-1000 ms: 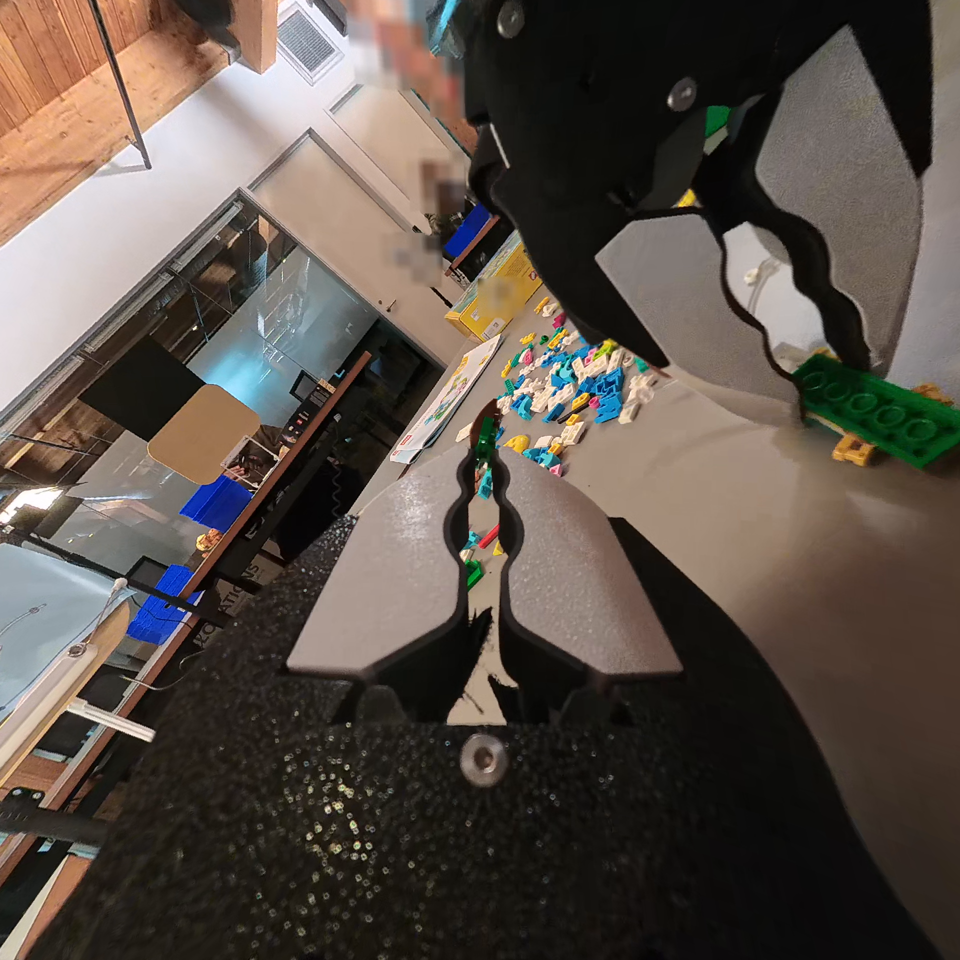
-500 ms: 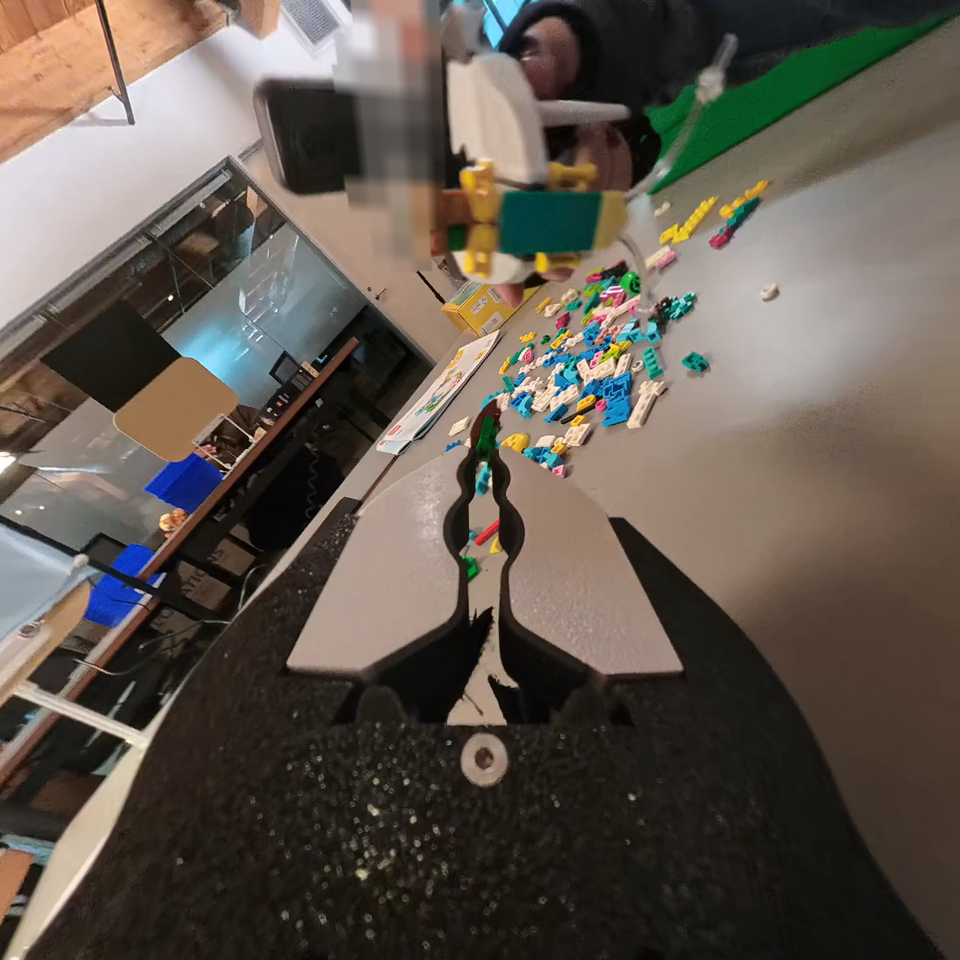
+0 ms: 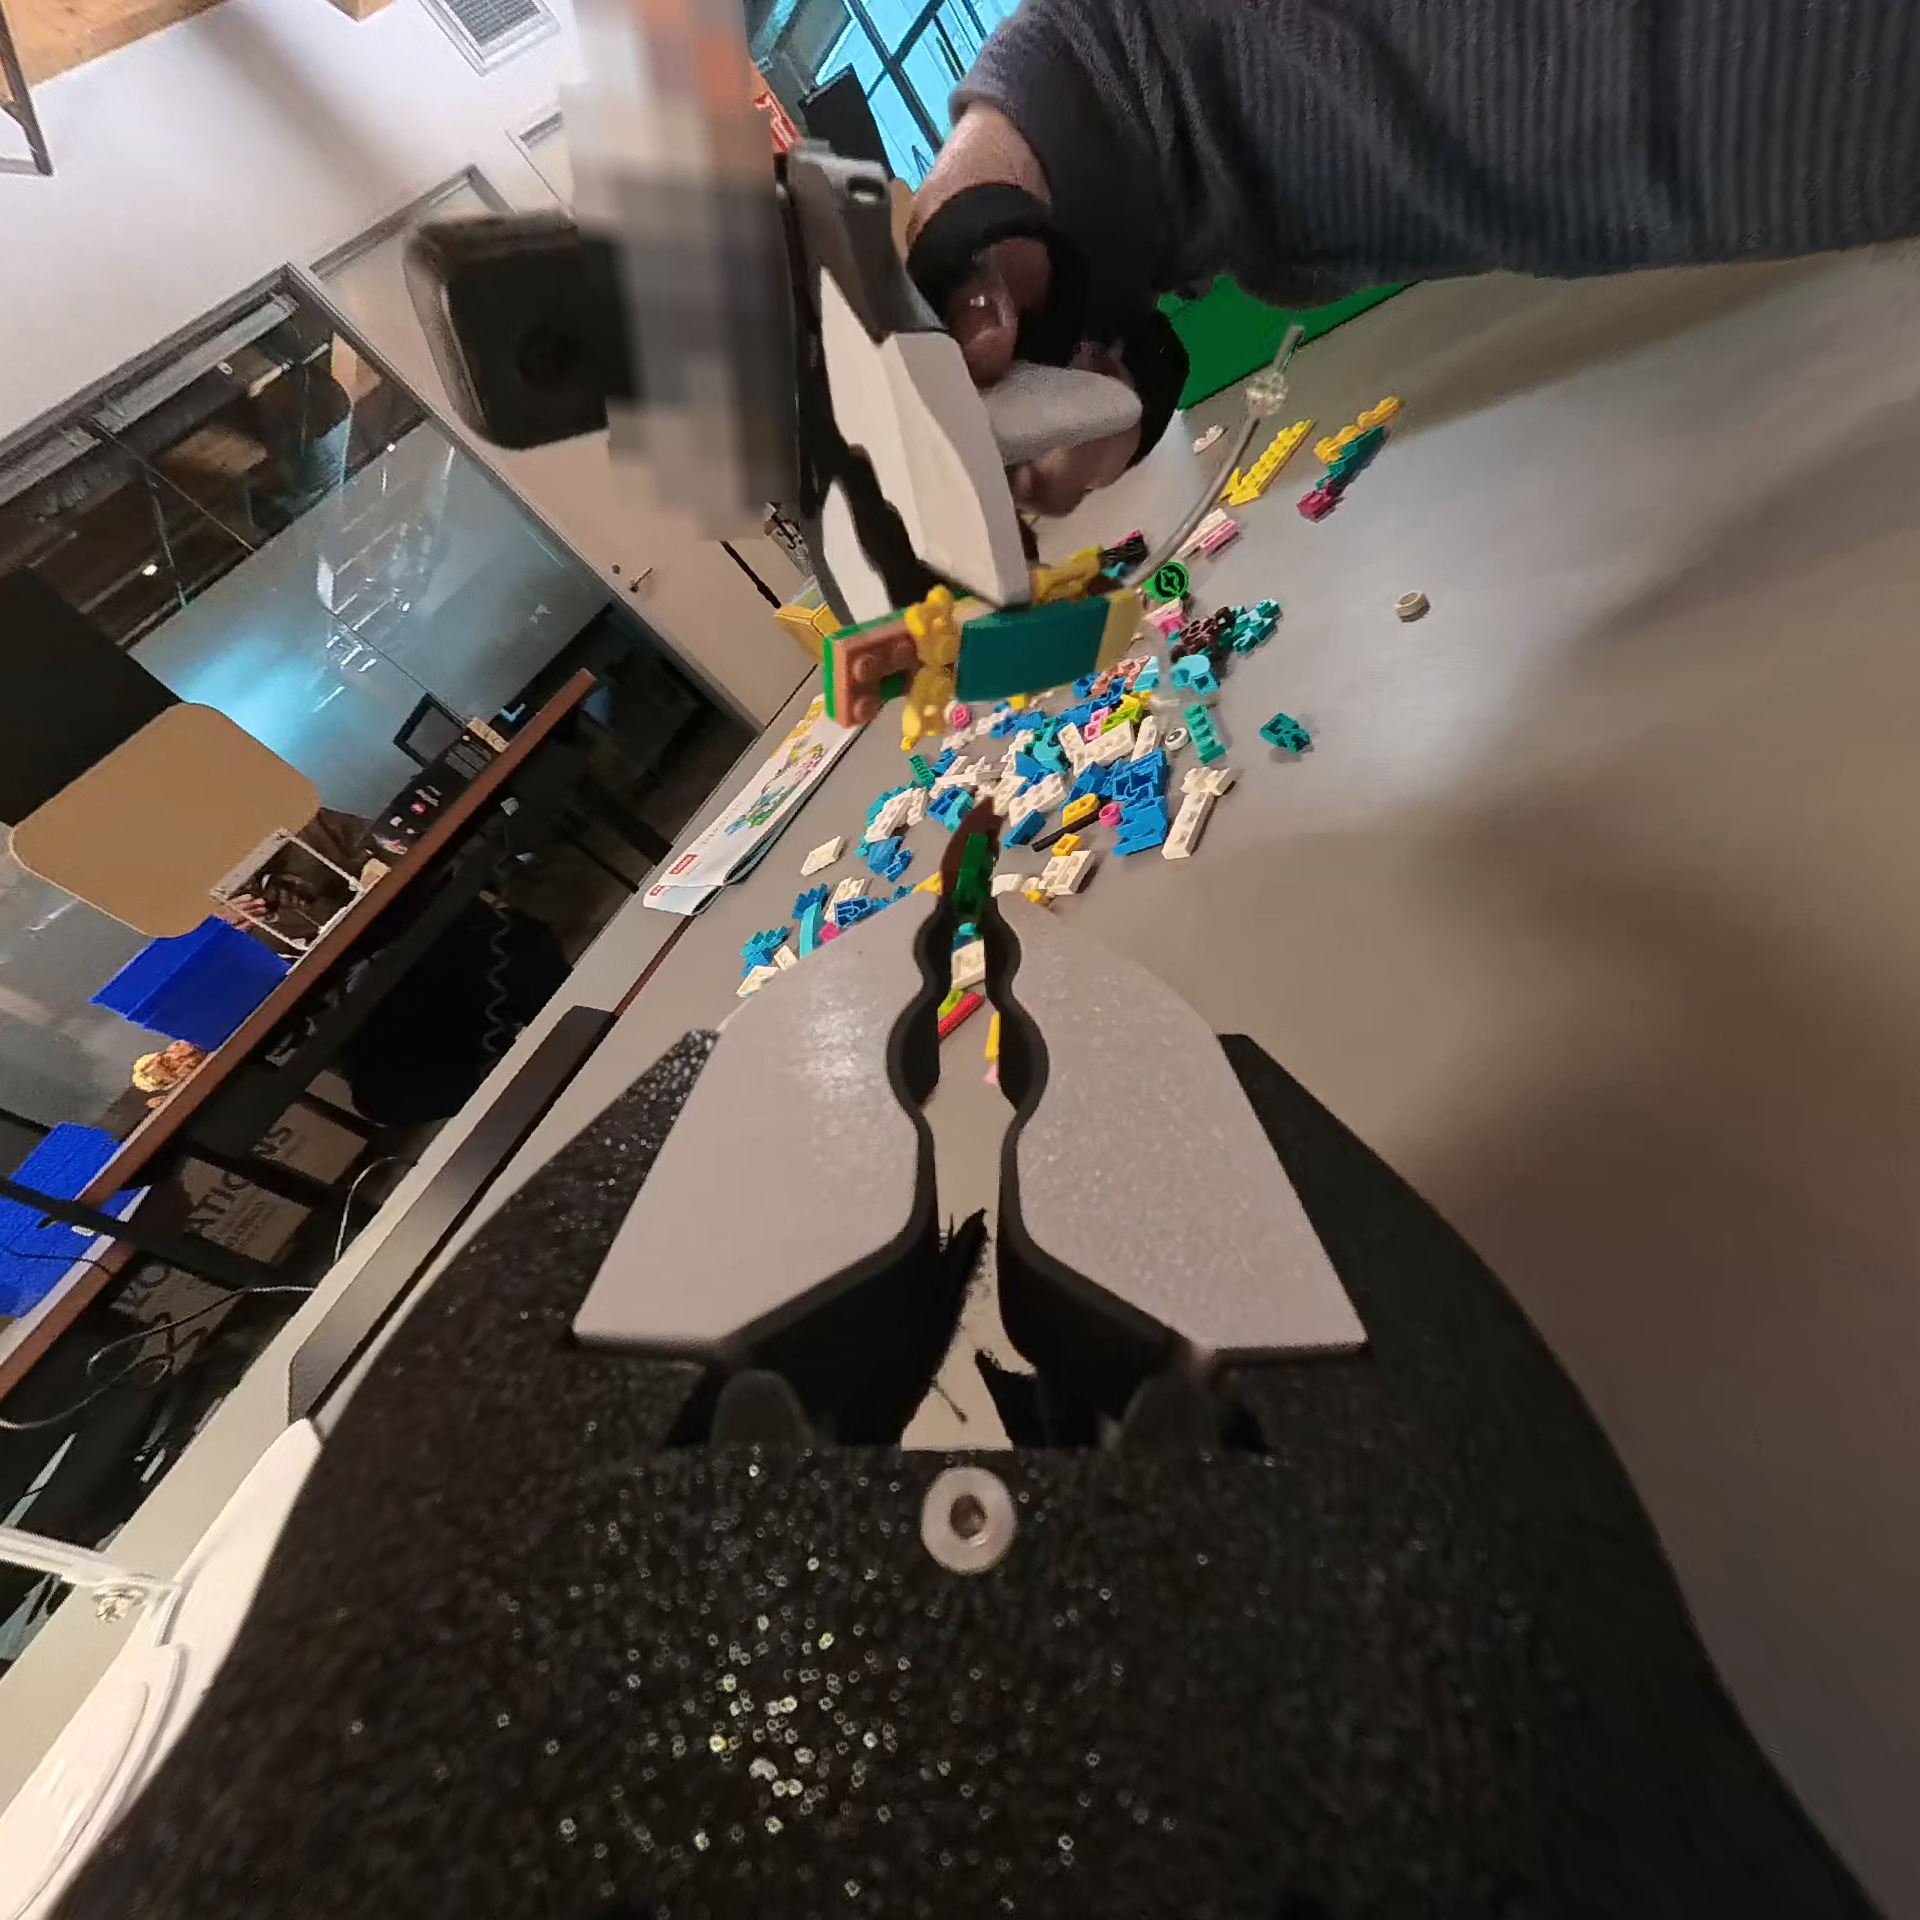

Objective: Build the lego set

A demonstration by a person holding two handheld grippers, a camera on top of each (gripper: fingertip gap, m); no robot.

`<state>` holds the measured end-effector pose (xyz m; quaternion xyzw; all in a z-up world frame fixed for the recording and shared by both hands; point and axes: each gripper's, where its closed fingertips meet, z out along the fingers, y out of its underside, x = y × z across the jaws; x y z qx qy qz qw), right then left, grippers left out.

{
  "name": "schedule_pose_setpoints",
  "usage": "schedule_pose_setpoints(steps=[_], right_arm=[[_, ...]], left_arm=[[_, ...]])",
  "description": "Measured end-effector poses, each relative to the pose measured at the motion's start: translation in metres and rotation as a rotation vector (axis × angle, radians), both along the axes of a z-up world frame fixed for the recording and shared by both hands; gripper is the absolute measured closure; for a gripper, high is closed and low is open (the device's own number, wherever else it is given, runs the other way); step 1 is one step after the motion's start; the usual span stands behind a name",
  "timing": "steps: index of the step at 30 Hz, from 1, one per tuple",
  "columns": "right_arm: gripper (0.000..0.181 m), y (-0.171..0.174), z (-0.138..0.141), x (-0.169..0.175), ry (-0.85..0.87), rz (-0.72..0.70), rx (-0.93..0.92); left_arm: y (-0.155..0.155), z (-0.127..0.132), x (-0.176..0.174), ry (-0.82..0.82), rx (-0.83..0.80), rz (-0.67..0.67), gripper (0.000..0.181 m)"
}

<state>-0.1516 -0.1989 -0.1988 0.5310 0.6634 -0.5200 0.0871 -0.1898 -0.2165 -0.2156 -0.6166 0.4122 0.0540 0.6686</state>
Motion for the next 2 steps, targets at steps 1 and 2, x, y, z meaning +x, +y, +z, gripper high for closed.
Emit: schedule_pose_setpoints(steps=[1,2], right_arm=[[0.165,0.0008,0.0002,-0.0005,0.006,-0.008,0.022],[0.165,0.0019,-0.0005,-0.0007,0.004,-0.012,0.05]], left_arm=[[0.0003,-0.0003,-0.0003,-0.004,-0.006,0.0,0.176],[0.0005,-0.0006,-0.0007,-0.008,-0.011,0.0,0.176]])
